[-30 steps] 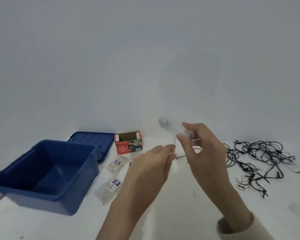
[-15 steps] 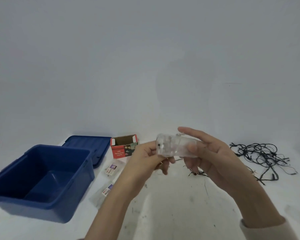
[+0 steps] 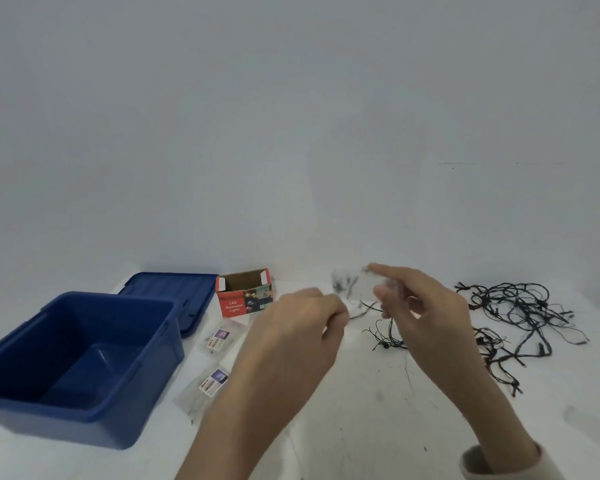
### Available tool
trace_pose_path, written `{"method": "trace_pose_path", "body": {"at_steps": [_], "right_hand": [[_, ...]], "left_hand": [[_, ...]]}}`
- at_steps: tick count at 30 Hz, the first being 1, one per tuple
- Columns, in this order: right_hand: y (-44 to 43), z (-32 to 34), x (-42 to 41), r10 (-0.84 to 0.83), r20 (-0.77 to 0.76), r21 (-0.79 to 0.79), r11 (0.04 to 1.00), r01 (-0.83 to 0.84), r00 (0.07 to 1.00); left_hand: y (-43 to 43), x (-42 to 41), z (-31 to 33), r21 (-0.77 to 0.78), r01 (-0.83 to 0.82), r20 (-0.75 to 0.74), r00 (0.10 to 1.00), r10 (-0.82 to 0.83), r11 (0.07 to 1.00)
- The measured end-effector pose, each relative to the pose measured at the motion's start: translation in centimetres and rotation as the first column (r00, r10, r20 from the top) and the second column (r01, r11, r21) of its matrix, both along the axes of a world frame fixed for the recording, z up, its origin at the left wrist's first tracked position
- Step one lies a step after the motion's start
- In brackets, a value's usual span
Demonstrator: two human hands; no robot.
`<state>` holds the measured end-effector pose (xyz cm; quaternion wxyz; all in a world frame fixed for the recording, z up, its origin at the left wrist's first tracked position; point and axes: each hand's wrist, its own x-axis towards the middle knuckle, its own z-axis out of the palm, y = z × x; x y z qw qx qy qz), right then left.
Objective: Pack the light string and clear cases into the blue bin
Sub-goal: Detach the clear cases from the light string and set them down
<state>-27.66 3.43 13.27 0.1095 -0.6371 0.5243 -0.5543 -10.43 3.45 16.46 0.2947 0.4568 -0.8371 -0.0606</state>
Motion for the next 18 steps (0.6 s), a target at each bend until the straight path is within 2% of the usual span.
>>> {"method": "trace_pose_path", "body": {"at_steps": [2,5,7,9,10,13,16,18], "right_hand": [[0.3,0.0,-0.2,0.112,0.009,0.126,0.986,-0.112,0.994],[0.9,0.6,-0.7,0.355,0.277,0.253,0.87,-0.424,0.893],[1.2,1.1,-1.1,0.427,0.454,0.245,0.784,-0.571,0.782],[1.1,1.4,-1.4,0.459,0.6,0.203,0.705,-0.68,0.655],[1.0,1.5,-1.4,0.464,0.662,0.164,0.676,-0.718,0.588],[0.5,1.4,-0.6,0.423,0.778,0.063,0.683,-0.728,0.464],[0.2,1.5,0.2,0.309,0.838,0.043,0.784,-0.62,0.449],[0.1,1.5,0.5,0.257,0.85,0.037,0.841,-0.539,0.459]], "left_hand": [[-0.6,0.2,1.1,-0.132,0.034,0.049,0.998,-0.028,0.991],[-1.9,0.4,1.8,0.021,0.108,0.031,0.994,-0.109,0.994],[-2.9,0.4,1.6,0.161,0.203,-0.154,0.972,-0.178,0.966],[-3.4,0.4,1.0,0.331,0.361,-0.458,0.869,-0.186,0.872],[-3.5,0.3,0.5,0.378,0.426,-0.559,0.812,-0.165,0.822],[-3.3,-0.5,-1.0,0.451,0.551,-0.726,0.684,-0.07,0.703],[-2.3,-1.2,-1.7,0.488,0.63,-0.806,0.591,0.035,0.604],[-1.7,-1.5,-2.0,0.527,0.62,-0.808,0.578,0.115,0.582]]}}
